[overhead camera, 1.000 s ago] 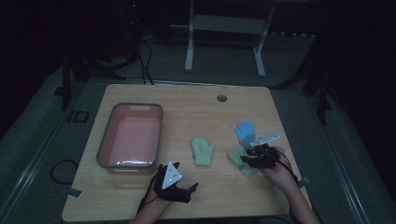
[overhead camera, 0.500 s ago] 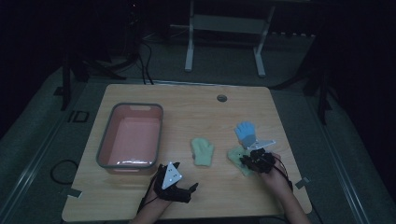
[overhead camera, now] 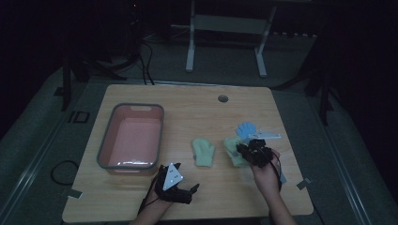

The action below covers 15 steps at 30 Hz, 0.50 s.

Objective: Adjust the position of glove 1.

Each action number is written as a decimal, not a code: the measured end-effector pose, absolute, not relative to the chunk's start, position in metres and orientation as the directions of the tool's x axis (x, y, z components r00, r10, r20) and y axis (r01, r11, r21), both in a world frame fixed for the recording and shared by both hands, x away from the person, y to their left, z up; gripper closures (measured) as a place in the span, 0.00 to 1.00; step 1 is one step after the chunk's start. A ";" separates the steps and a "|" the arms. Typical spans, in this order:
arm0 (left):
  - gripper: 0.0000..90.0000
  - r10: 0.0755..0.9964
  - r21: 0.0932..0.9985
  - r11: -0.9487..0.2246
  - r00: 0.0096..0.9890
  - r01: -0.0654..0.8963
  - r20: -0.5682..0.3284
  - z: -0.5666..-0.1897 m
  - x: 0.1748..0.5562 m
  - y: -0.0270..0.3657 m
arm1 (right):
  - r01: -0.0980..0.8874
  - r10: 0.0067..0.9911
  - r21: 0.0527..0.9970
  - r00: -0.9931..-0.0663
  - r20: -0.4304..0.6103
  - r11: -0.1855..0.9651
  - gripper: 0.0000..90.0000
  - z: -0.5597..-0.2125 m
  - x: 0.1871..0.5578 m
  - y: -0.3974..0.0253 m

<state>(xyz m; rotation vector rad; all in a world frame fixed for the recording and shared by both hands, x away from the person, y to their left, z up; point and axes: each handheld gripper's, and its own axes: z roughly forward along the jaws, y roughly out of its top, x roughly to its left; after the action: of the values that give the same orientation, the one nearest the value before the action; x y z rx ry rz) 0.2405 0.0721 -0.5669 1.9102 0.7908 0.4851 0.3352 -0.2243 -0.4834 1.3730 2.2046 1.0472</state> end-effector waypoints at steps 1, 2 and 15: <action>0.03 0.705 0.895 -0.314 0.709 0.316 -0.003 -0.567 0.241 0.072 | 0.625 0.875 0.736 -0.475 0.093 0.261 0.96 -0.483 0.335 -0.224; 0.03 0.706 0.896 -0.313 0.708 0.316 -0.003 -0.567 0.240 0.072 | 0.629 0.885 0.739 -0.454 0.100 0.240 0.96 -0.483 0.336 -0.220; 0.03 0.701 0.898 -0.313 0.713 0.309 -0.001 -0.567 0.240 0.073 | 0.666 0.951 0.723 -0.307 0.040 0.185 0.96 -0.515 0.348 -0.181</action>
<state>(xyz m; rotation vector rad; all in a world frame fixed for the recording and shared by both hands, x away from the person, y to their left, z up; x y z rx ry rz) 0.2399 0.0725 -0.5669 1.9073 0.7813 0.4863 0.3484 -0.1810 -0.5148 1.5167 2.0461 0.9103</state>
